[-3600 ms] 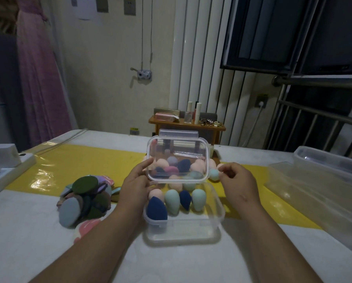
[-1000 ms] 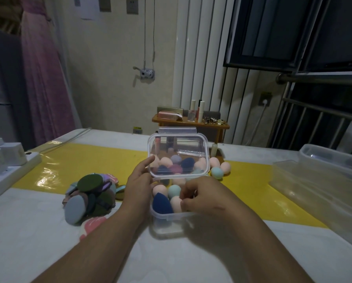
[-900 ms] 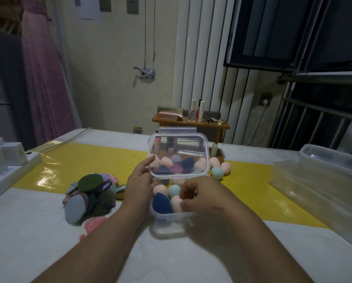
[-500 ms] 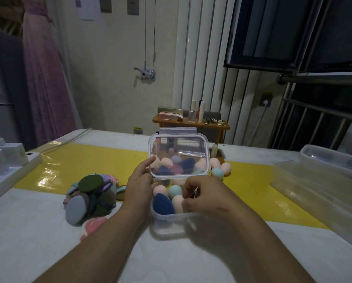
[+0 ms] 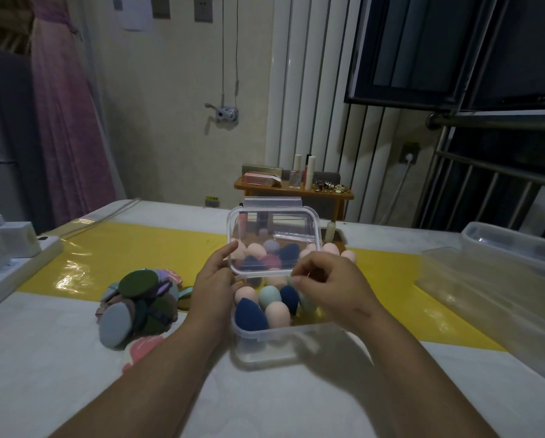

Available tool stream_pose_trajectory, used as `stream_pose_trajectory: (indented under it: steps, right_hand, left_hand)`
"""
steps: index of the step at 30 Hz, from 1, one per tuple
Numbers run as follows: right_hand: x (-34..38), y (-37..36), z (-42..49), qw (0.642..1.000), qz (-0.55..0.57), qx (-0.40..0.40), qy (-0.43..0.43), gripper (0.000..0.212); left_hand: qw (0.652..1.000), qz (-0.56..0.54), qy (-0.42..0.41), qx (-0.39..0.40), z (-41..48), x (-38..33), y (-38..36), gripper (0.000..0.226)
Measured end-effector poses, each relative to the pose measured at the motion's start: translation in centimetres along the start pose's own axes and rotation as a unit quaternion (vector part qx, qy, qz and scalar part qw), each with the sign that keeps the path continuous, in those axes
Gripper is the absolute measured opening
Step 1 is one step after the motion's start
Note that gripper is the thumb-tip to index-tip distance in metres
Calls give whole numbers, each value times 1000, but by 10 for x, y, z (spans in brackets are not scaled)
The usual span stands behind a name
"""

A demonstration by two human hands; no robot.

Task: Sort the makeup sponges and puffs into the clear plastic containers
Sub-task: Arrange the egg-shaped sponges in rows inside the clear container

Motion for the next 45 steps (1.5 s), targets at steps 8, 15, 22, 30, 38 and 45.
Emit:
stream_pose_trajectory:
  steps: [8, 15, 22, 30, 38, 45]
  right_hand:
    - [-38, 27, 4, 986, 80, -125, -69, 21]
    - [-79, 24, 9, 979, -65, -120, -151, 27]
    - [-112, -6, 10, 949, -211, 58, -229, 53]
    - [-107, -11, 9, 957, -141, 65, -245, 60]
    - [-101, -10, 13, 932, -263, 73, -238, 49]
    - [-107, -3, 9, 956, -189, 24, -224, 58]
  left_hand:
    - [1000, -7, 5, -8, 0, -1, 4, 51]
    - [1000, -2, 6, -12, 1, -1, 5, 53]
    - [1000, -4, 6, -13, 0, -2, 4, 53]
    - [1000, -8, 9, -16, 1, 0, 5, 51]
    - [1000, -9, 11, -11, -3, -3, 4, 50]
    - [1000, 1, 9, -10, 1, -1, 5, 50]
Point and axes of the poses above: each hand's wrist, its own z-axis towards the middle knuckle, its own y-axis out of the back of the hand, x = y × z, the point moved 8 cm from there along z, towards the middle knuckle, and after that the axes turned 9 degrees about -z, right-handed, at the moved point
